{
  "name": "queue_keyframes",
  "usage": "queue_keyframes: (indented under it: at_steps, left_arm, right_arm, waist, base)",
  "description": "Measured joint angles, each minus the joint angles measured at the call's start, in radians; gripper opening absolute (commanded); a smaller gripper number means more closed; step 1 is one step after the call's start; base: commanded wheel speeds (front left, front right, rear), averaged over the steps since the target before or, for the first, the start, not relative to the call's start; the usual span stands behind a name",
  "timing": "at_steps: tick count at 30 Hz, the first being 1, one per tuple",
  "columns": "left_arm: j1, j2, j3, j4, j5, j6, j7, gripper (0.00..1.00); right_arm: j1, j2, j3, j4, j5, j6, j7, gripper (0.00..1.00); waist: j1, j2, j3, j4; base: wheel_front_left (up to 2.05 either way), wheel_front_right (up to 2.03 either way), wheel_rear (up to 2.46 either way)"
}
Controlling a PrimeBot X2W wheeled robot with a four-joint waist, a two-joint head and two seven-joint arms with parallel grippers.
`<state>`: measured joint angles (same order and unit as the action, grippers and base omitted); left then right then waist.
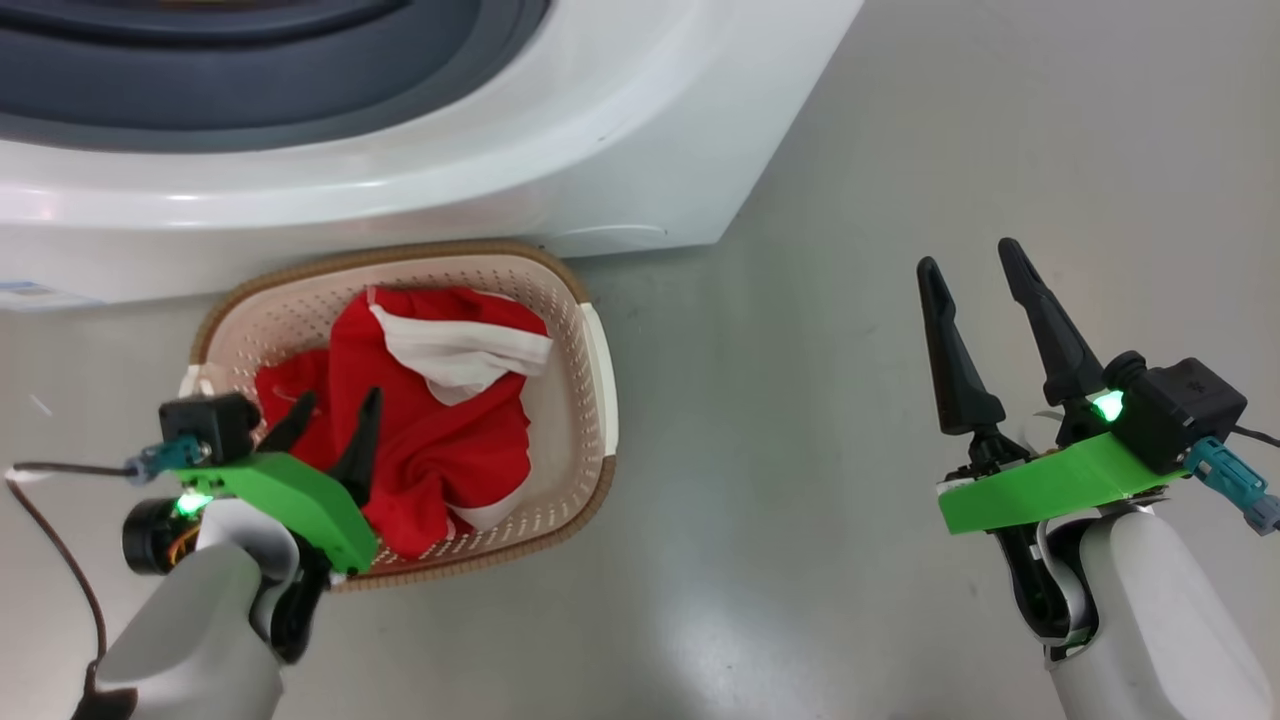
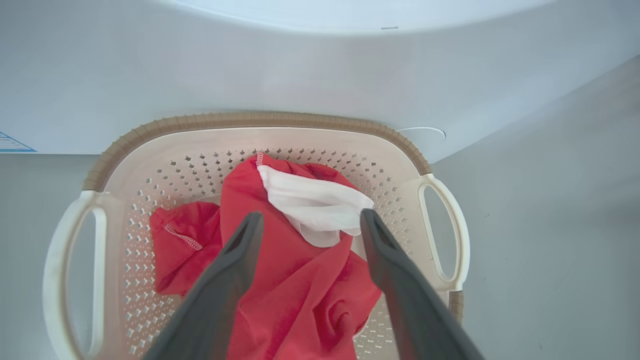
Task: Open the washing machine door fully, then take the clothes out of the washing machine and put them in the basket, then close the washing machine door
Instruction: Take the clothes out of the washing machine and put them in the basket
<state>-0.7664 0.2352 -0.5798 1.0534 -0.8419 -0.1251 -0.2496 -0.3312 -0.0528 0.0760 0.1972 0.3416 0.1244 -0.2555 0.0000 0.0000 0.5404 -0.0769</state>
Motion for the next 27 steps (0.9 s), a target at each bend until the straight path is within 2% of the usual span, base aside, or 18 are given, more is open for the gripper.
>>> queue_keyframes:
  at_steps: [6,15,27]
  left_arm:
    - [0.068,-0.005,0.122,-0.079,0.105,0.000,0.000,1.00]
    - [0.197,-0.042,0.299,-0.221,0.268,0.000,0.000,1.00]
    - [0.357,-0.075,0.452,-0.423,0.434,0.000,0.000,1.00]
  right_arm:
    - [0.024,-0.001,-0.005,0.008,0.000,0.000,0.000,1.00]
    - [0.087,-0.009,-0.009,0.025,0.000,0.000,0.000,1.00]
    - [0.171,-0.038,-0.022,0.038,0.011,0.000,0.000,1.00]
  waist:
    - [0.0000,0.0000,-0.053,0.012]
    - [0.0000,0.0000,-0.148,0.030]
    - [0.0000,0.0000,-0.282,0.037]
  base:
    - [0.00,0.00,0.00]
    - [0.00,0.00,0.00]
    - [0.00,0.00,0.00]
